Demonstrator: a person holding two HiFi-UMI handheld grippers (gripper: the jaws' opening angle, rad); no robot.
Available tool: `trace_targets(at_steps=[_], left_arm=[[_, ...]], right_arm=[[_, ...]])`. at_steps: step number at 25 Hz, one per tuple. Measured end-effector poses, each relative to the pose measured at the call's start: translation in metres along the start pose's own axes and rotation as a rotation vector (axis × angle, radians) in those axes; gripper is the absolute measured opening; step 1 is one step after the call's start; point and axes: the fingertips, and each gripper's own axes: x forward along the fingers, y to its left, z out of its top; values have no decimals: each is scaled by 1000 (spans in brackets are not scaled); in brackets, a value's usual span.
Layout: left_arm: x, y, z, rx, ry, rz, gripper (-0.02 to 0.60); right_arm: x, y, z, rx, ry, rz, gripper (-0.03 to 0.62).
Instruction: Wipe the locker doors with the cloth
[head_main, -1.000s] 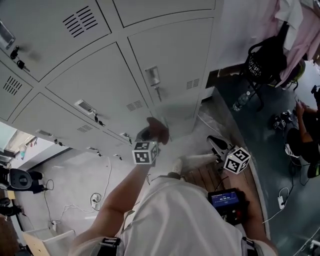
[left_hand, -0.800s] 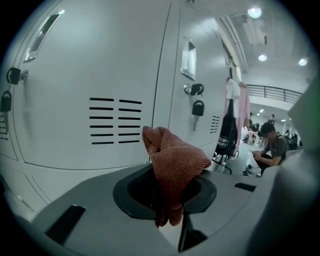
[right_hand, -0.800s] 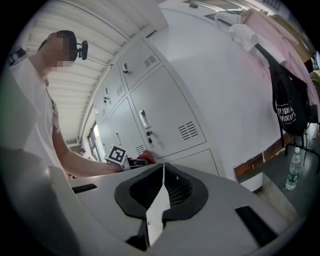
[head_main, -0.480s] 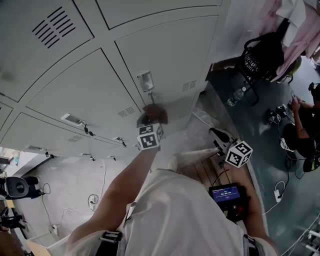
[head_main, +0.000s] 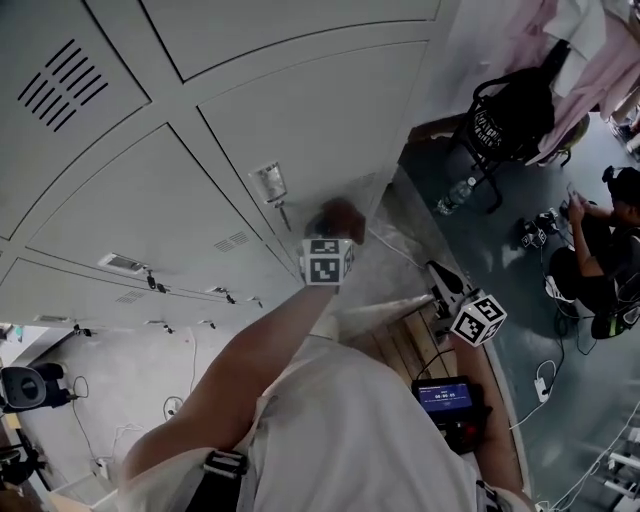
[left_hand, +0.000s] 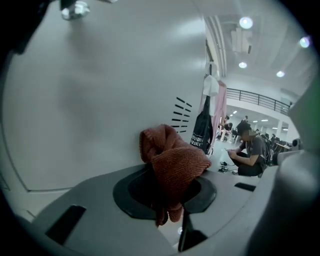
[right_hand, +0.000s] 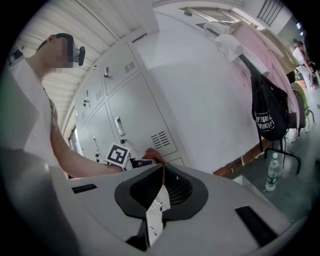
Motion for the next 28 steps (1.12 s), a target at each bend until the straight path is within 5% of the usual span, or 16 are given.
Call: trace_targets(at_steps=[7, 12, 19, 28], left_arm=[[56, -68, 37, -9, -36, -128, 78], [65, -89, 62, -49, -59, -114, 77], [10, -39, 59, -132, -146, -59, 78], [-84, 58, 20, -164, -164, 108, 77]], right_arm=[[-51, -23, 9, 12, -34, -129, 20], [-70, -24, 12, 17, -59, -169, 20], [-62, -17, -5, 39, -22, -115, 20], [-1, 17, -14, 21, 45, 69, 20]])
